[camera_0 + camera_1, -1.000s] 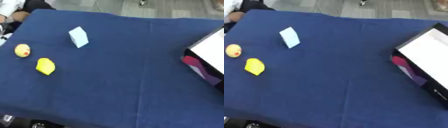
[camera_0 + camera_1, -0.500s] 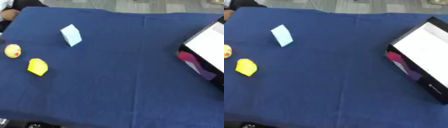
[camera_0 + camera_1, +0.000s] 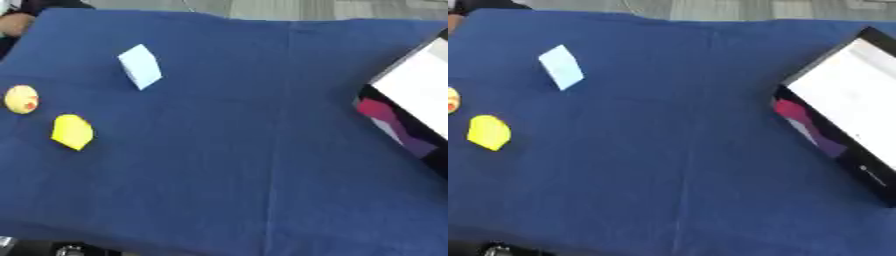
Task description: Pick up the objects with one hand, pass them to the other hand, and then place them into the box on the other side of the table.
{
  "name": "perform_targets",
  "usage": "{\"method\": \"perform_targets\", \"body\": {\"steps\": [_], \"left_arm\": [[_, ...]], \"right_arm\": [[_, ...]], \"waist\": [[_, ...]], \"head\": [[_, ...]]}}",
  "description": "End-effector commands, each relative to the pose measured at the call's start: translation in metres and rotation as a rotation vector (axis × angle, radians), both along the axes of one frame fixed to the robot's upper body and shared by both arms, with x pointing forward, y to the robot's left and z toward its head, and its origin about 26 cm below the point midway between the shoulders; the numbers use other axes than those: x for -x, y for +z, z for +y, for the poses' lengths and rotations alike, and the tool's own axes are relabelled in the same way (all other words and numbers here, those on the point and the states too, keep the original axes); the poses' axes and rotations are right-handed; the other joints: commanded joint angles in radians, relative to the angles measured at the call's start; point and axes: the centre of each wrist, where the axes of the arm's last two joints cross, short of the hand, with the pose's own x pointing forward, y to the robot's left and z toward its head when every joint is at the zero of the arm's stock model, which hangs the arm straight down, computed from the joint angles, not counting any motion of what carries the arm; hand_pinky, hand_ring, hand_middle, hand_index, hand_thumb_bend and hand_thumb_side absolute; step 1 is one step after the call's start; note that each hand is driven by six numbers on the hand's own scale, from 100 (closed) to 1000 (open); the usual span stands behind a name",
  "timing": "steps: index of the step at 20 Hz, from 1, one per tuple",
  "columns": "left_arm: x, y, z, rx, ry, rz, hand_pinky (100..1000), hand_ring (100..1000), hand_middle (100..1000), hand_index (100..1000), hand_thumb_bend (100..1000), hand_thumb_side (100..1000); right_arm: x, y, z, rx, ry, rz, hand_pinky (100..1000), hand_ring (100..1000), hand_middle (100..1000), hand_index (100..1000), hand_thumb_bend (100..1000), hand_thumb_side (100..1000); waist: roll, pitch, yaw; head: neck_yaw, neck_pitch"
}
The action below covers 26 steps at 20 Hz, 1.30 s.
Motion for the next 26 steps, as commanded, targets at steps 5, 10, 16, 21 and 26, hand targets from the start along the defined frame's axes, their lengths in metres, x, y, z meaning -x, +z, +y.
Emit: {"method": "perform_targets", "body": {"steps": [5, 10, 16, 21, 26], "left_arm": [[-0.002, 0.003, 0.02, -0.051, 0.113, 0.089, 852, 841, 796, 768, 773, 257], [-0.006, -0.001, 0.022, -0.026, 0.108, 0.103, 853, 842, 796, 790, 762, 268], [-0.009, -0.002, 0.023, 0.007, 0.099, 0.105, 855, 844, 798, 808, 765, 278], [-0.013, -0.001, 0.02, 0.015, 0.088, 0.096, 855, 844, 797, 813, 756, 280], [-0.016, 0.002, 0.016, 0.01, 0.072, 0.092, 857, 846, 799, 814, 770, 276]], "right_arm": [[0.001, 0.015, -0.002, 0.034, -0.004, -0.031, 897, 813, 861, 927, 100, 463], [0.002, 0.015, -0.002, 0.031, -0.006, -0.03, 897, 814, 861, 926, 100, 464], [0.001, 0.013, -0.002, 0.031, -0.005, -0.025, 897, 814, 860, 926, 100, 466], [0.001, 0.013, -0.002, 0.032, -0.006, -0.022, 898, 814, 860, 925, 100, 466], [0.001, 0.012, -0.001, 0.031, -0.004, -0.022, 898, 814, 860, 925, 100, 467]], "waist": [[-0.014, 0.002, 0.001], [-0.015, 0.005, 0.001], [-0.014, 0.008, 0.001], [-0.015, 0.009, 0.001], [-0.015, 0.01, 0.002]], "head": [[0.005, -0.002], [0.018, -0.008], [0.022, -0.017], [0.03, -0.027], [0.029, -0.033]]}}
